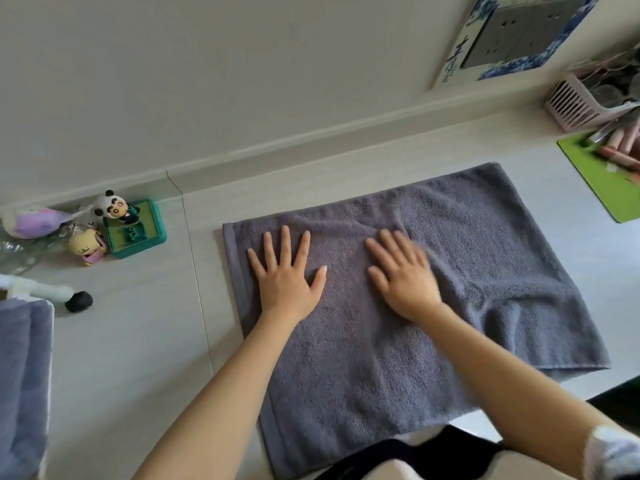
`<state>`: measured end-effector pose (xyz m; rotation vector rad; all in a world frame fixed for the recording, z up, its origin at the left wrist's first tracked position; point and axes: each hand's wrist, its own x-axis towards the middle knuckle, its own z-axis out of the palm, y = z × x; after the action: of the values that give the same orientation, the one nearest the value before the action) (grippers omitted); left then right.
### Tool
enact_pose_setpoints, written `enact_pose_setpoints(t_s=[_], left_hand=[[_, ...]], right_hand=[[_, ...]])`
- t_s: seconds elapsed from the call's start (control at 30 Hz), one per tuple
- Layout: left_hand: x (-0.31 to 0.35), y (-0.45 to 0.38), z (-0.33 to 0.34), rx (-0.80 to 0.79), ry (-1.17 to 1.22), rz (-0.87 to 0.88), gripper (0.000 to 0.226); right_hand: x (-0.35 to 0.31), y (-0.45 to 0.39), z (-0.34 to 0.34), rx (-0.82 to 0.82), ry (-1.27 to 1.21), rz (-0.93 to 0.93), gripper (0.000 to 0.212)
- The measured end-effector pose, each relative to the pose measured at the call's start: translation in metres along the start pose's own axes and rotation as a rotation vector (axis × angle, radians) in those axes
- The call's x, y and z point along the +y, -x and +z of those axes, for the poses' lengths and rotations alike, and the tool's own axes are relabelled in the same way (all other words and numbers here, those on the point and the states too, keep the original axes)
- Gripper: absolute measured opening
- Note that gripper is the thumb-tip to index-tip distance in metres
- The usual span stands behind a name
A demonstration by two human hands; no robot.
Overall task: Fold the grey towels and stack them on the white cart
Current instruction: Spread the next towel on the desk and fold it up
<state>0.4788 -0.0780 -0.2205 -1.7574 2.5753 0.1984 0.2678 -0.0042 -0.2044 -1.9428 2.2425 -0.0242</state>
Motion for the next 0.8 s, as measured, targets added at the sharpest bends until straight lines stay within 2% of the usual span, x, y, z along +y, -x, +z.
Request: enact_pose_setpoints(t_s=[0.1, 0.17, 0.23, 0.33, 0.4, 0.5, 0.57, 0.6, 0.63, 0.73, 0.77, 0.8], left_hand=[[-0.003, 0.000, -0.004, -0.024, -0.006, -0.033, 0.074], [0.001, 0.000, -0.008, -0.053, 0.006, -0.063, 0.075], [0.017, -0.002, -0.012, -0.064, 0.044, -0.089, 0.078], [0.044, -0.005, -0.013, -0.018, 0.085, 0.009, 0.073], [0.045, -0.003, -0.006, 0.007, 0.046, 0.044, 0.068], [0.040, -0.002, -0.007, 0.007, 0.047, 0.008, 0.067], [0.045, -0.009, -0.014, 0.038, 0.091, -0.016, 0.062], [0.049, -0.018, -0.017, 0.066, 0.125, -0.008, 0.058], [0.051, -0.025, -0.018, 0.091, 0.158, 0.017, 0.054], [0.053, -0.043, -0.013, 0.073, 0.093, 0.091, 0.063], [0.052, -0.045, -0.011, 0.038, 0.037, 0.091, 0.067], [0.052, -0.045, -0.008, -0.011, 0.002, 0.086, 0.068]], right_hand=[[0.044, -0.018, -0.015, -0.046, 0.014, 0.265, 0.058], [0.046, -0.025, -0.019, -0.049, 0.009, 0.301, 0.056], [0.025, -0.027, -0.018, 0.008, 0.000, 0.193, 0.055], [-0.013, -0.025, -0.006, 0.025, -0.031, -0.171, 0.052], [-0.013, -0.029, -0.003, -0.031, -0.007, -0.235, 0.050], [0.022, -0.054, -0.010, 0.017, -0.007, 0.026, 0.053], [0.042, -0.073, -0.017, -0.014, -0.022, 0.217, 0.051], [0.043, -0.080, -0.019, -0.004, -0.018, 0.235, 0.051], [0.036, -0.083, -0.020, 0.030, -0.014, 0.177, 0.051], [0.018, -0.079, -0.012, 0.026, 0.011, -0.246, 0.052], [0.022, -0.075, -0.009, -0.005, 0.030, -0.299, 0.053], [0.032, -0.073, -0.009, -0.043, 0.020, -0.250, 0.054]])
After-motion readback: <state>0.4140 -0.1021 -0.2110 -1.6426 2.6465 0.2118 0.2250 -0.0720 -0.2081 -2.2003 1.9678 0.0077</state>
